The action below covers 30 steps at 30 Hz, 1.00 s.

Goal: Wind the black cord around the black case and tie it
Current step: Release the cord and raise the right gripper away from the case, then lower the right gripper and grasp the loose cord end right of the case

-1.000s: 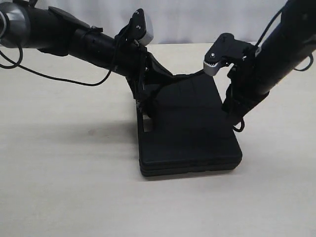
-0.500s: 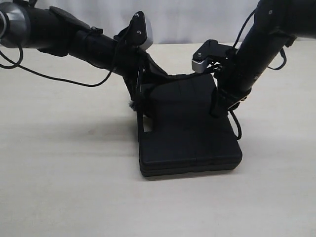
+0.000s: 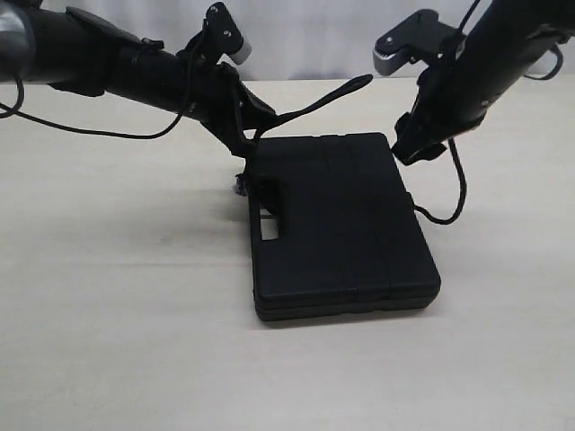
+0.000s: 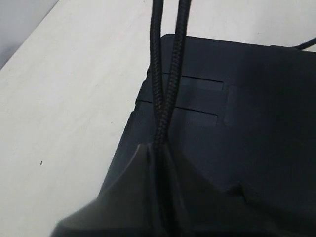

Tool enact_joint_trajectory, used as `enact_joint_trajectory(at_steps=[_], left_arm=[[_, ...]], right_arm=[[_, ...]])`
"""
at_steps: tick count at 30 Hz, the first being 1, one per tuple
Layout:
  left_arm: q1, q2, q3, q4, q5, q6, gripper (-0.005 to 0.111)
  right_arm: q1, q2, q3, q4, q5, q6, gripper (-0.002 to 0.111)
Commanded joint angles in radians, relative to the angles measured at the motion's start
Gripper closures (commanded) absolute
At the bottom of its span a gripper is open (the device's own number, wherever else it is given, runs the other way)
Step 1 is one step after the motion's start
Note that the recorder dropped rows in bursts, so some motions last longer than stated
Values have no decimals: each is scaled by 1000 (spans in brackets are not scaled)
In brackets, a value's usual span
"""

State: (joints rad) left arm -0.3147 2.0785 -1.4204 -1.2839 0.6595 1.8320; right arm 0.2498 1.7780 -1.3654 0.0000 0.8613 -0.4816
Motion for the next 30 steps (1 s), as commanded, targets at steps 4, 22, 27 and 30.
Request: enact_joint_trajectory(at_steps=[4, 22, 27, 30], left_arm=[[0, -10, 0, -18, 21, -7, 107], [0, -10, 0, -15, 30, -5, 107], [0, -10, 0, -15, 50, -1, 107], [0, -10, 0, -15, 73, 1, 107]], right_arm=[[-4, -70, -7, -318, -24, 411, 46], [-6, -138, 192, -213, 360, 315, 51], [-6, -91, 412, -425, 253, 430, 51], [-6, -5, 417, -376, 229, 415, 51]])
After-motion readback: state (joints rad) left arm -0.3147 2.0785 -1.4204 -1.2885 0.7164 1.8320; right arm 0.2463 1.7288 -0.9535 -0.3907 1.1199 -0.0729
